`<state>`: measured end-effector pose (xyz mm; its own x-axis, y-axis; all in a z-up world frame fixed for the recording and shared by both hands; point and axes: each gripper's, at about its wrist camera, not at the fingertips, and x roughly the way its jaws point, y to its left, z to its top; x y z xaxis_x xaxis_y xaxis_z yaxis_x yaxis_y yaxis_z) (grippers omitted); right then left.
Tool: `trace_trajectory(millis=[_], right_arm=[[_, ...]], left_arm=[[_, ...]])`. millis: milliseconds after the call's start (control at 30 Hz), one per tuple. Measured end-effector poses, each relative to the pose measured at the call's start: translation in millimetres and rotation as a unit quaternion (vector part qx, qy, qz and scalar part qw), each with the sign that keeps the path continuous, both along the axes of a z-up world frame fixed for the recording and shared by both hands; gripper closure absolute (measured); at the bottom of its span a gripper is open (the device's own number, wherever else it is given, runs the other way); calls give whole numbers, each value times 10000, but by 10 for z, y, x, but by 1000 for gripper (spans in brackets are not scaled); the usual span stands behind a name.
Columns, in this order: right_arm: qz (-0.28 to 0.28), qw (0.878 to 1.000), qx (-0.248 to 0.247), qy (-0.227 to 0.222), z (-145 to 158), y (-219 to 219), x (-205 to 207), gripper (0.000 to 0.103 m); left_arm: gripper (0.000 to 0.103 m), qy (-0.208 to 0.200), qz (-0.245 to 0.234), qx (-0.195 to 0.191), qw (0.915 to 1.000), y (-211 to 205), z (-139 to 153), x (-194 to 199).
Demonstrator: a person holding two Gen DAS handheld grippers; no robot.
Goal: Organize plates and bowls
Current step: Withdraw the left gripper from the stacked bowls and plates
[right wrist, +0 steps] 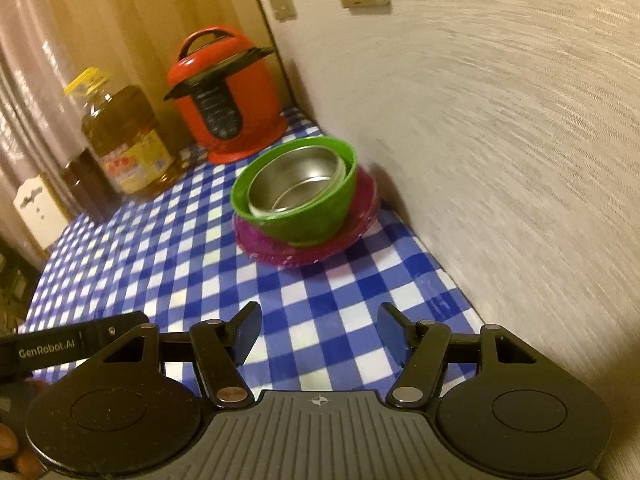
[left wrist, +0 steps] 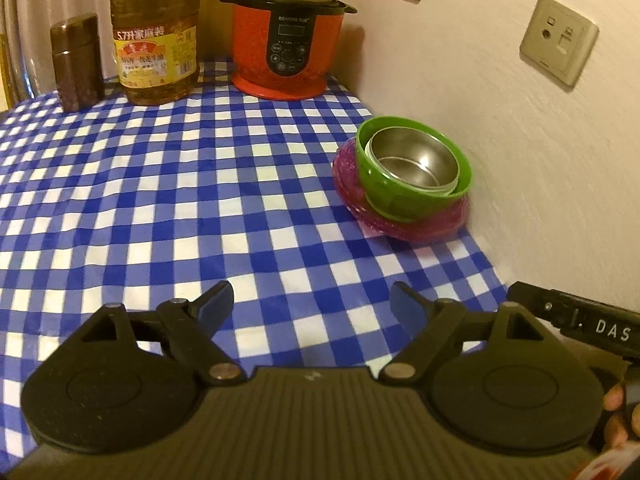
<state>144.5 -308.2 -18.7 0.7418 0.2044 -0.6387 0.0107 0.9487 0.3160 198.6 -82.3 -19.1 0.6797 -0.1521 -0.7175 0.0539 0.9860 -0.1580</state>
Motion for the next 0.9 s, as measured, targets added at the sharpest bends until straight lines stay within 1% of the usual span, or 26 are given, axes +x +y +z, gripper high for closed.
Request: trace_trajectory(millis=[133,300,500,667,900], right_arm=[[106,9999,-86,23,-7,51,-96,39],[301,9990,-316,-33,39,136,-215,39],[416,9984,-384,-28,71,187,-310,39],[523,9967,-613,-57,74,258,-386,39],[547,9966,-610,18,26,259,-406,39]], left_arm=[[19,21,8,71,10000,-18,0,-129],[19,51,121,108,9999,4,-2,-288],[19,63,90,115,9999,-3,3,-431],[19,78,74,114,9999,-9,-28,-511],[18,69,60,110,9999,-45,-33,-567]])
